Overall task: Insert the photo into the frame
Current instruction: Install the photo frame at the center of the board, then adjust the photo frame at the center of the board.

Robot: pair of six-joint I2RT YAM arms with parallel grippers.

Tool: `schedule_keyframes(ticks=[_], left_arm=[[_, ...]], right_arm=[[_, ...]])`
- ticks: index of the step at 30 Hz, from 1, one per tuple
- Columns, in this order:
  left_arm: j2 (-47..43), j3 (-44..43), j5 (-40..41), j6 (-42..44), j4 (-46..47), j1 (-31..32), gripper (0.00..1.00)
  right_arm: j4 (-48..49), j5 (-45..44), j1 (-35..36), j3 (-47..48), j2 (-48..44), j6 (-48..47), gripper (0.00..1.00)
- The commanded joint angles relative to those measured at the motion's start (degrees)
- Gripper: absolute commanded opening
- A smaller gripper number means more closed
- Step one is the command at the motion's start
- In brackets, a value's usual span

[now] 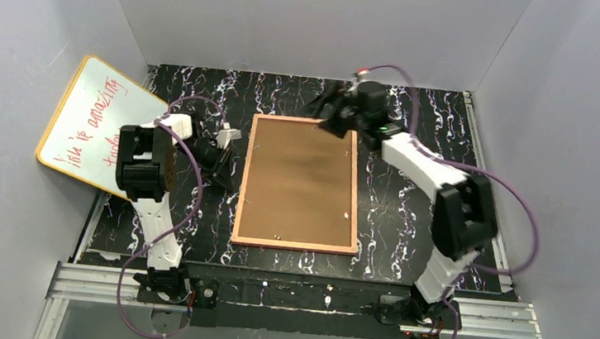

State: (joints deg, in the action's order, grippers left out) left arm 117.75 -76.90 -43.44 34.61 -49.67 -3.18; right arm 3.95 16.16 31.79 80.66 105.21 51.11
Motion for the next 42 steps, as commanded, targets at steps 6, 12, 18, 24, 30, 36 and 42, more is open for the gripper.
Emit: schedule_keyframes(ticks=[6, 12, 18, 24, 30, 36, 42], left_arm=[[-10.8, 13.2, 7.2, 5.1, 2.1, 8.0, 0.11], [-14.7, 18.0, 10.2, 5.8, 4.3, 12.8, 0.10], [-14.0, 18.4, 10.5, 4.7, 5.3, 17.1, 0.10], [-9.0, 14.7, 10.8, 0.1, 8.4, 28.0, 0.11], [-4.2, 7.4, 8.7, -2.6, 7.9, 41.1, 0.18], [-5.8, 1.5, 5.4, 3.6, -4.5, 40.9, 0.54], [-9.9, -10.3, 3.6, 14.1, -22.3, 27.8, 0.75]], right_arm=[[-12.2, -14.4, -16.1, -17.4, -11.0, -4.9, 0.99], [-11.6, -7.8, -18.5, -17.3, -3.8, -5.0, 0.99], [-9.0, 1.6, -17.8, -9.8, 6.6, -2.7, 0.99], [-13.7, 6.4, -12.7, 9.0, 18.8, -3.7, 0.99], [-24.1, 4.4, -9.2, 29.9, 28.4, -6.9, 0.99], [-28.0, -8.4, -14.1, 25.6, 17.9, -8.0, 0.99], [-29.0, -14.6, -18.5, 9.9, 0.6, -5.7, 0.99]])
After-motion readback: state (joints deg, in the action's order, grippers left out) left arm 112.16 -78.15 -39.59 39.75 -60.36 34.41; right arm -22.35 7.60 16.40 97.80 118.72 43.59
